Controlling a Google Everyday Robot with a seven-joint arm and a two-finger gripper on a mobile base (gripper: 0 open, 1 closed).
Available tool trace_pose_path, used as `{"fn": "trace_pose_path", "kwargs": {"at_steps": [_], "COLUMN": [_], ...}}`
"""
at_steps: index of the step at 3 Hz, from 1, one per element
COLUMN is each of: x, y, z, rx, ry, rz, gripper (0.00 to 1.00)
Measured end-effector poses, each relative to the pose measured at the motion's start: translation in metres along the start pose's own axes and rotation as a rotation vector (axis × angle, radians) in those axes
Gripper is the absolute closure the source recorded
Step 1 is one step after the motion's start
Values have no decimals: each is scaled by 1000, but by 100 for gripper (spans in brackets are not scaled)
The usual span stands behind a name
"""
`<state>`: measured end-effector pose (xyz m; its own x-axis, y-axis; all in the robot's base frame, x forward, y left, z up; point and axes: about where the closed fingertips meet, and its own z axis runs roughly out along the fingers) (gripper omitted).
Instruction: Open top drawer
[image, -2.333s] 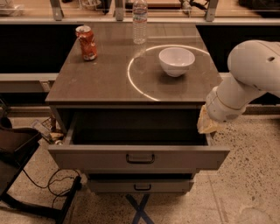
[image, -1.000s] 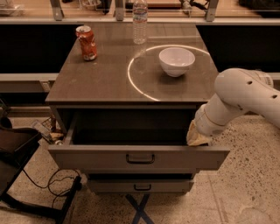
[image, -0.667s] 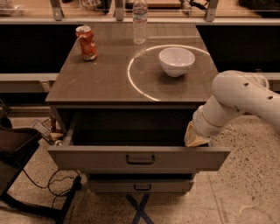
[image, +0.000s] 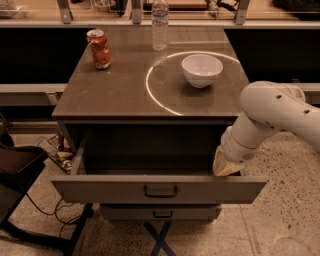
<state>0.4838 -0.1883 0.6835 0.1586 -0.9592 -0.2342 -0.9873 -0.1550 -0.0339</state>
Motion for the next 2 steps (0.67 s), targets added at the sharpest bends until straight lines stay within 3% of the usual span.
{"fn": "trace_pose_path", "kwargs": {"at_steps": [1,2], "x": [2,0], "y": [43,93], "z": [-10,-8], "rx": [-76,-148], "ry": [-10,-71], "rz": [49,113], "gripper": [100,100]}}
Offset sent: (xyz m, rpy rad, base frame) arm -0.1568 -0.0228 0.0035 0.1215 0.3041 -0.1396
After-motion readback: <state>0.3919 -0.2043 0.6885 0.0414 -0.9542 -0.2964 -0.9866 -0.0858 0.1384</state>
